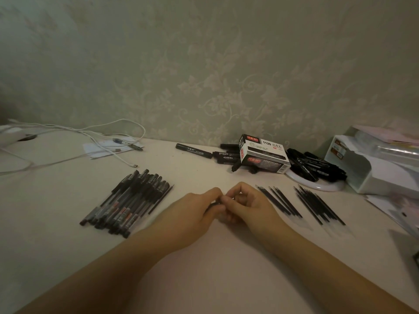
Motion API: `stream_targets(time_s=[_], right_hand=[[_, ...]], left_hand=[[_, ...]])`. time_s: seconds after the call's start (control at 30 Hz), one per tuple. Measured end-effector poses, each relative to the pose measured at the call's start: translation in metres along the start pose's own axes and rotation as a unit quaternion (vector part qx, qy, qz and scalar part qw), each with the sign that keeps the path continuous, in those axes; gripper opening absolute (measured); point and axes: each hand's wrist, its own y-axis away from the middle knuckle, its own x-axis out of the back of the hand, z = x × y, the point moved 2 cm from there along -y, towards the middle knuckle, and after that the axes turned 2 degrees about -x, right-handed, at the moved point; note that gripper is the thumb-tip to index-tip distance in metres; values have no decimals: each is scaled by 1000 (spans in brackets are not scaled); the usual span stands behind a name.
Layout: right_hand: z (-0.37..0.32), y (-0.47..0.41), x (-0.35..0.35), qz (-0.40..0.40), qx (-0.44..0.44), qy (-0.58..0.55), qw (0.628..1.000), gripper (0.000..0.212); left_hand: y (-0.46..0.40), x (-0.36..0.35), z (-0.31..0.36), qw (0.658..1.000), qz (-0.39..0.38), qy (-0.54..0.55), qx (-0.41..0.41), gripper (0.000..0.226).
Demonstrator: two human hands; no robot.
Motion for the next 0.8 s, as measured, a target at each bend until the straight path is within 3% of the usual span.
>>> stream_targets(time_s=[0.33,0.47,0.53,0.63,0.8], right_hand=[[-2,2,3,22,8,16,1000,12],[-1,0,5,73,20,11,997,5],[-2,-1,13,121,57,77,988,6],[-3,-2,20,170,111,252,946,12],[4,-4,19,175,137,370,902,17]], left_hand=[[1,9,-3,999,25,-43,-12,24],[3,6,-2,997,30,-70,13,28],[3,8,-4,996,42,-69,37,24],[3,10,-6,996,52,-46,47,12],[5,9,-8,996,41,-74,38,7]])
